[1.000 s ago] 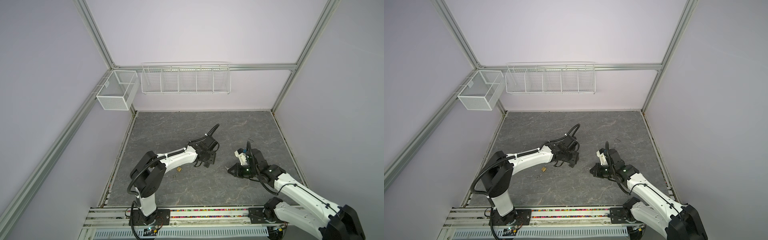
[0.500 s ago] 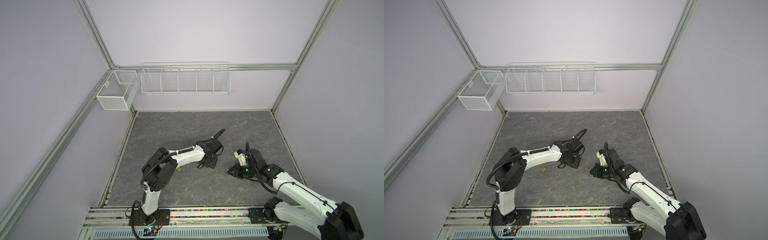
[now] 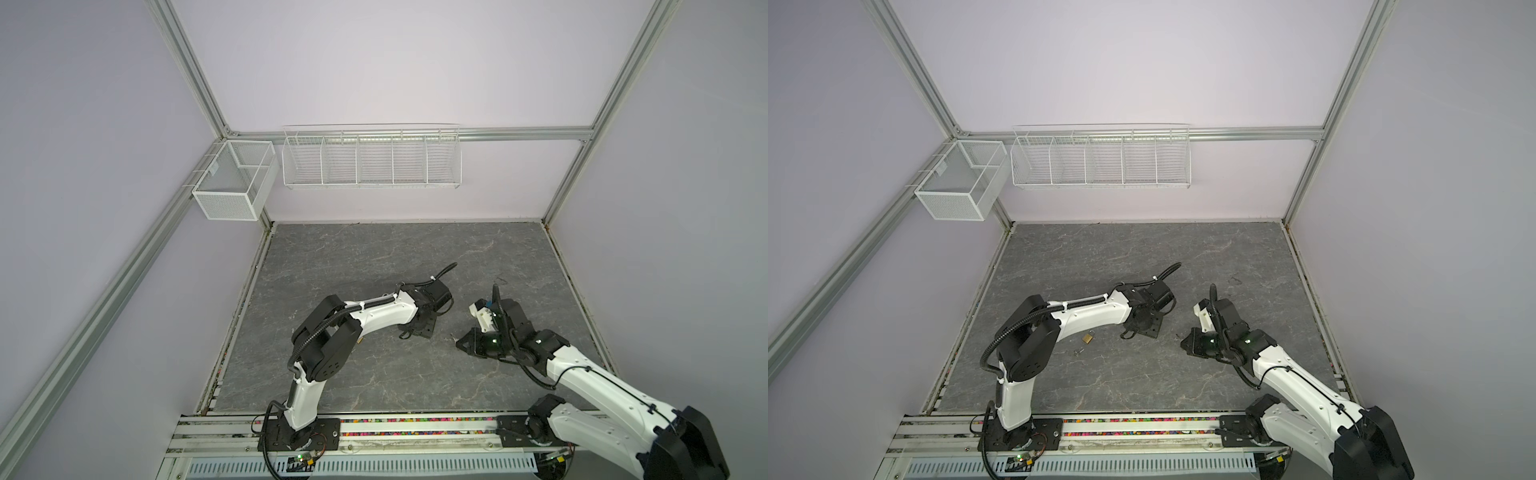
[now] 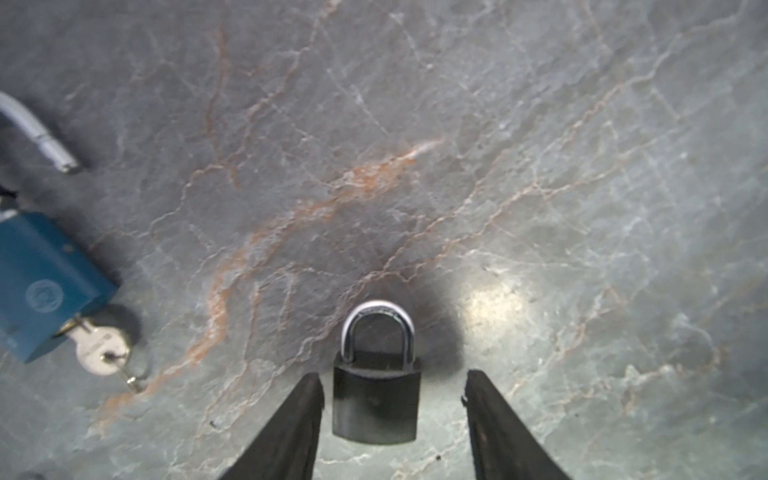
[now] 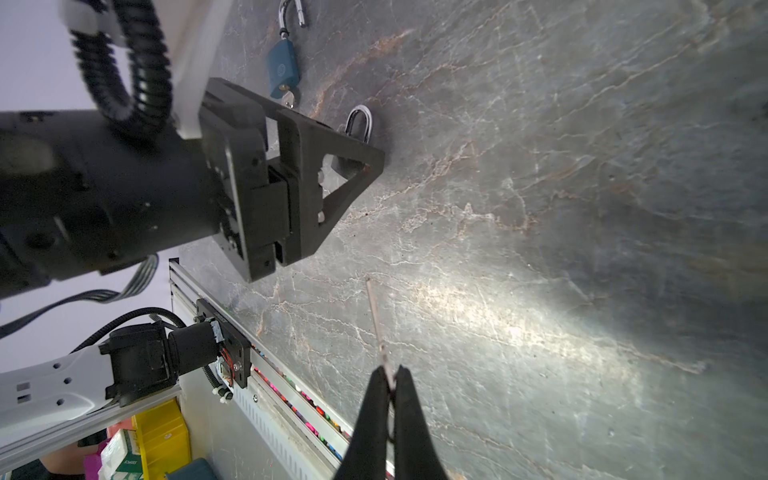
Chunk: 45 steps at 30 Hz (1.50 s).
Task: Unlock with the key
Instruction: 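Close the left gripper on the black padlock body and lift it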
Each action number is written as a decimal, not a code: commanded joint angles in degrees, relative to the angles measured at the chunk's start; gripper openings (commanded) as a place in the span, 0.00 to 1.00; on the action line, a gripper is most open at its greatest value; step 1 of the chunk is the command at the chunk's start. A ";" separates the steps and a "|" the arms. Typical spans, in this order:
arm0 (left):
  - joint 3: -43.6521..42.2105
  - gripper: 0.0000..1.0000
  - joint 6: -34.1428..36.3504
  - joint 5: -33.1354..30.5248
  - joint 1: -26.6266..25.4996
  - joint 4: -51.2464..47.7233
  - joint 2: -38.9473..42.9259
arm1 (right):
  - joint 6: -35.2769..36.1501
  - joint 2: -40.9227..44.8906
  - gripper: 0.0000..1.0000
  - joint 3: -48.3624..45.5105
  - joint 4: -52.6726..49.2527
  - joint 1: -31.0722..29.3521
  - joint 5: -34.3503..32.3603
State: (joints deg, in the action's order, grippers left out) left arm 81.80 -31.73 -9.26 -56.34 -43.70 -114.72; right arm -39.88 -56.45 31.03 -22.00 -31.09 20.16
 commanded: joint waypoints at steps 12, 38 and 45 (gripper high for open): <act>4.09 0.52 -2.76 -1.90 -0.41 -3.98 -2.98 | 0.53 0.55 0.06 -1.40 0.69 0.37 -0.91; -0.57 0.34 -9.40 -1.39 -0.43 -1.03 -1.95 | 1.02 -2.02 0.06 -0.44 2.45 0.48 -0.63; -2.02 0.21 -13.01 -1.82 -0.40 1.89 1.85 | 1.73 0.36 0.06 -0.40 2.11 0.29 -1.46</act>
State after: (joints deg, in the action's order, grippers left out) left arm 81.12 -41.91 -9.89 -56.42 -42.15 -115.81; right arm -39.27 -57.47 30.35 -20.45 -30.87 19.29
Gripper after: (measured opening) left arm 0.305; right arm 0.060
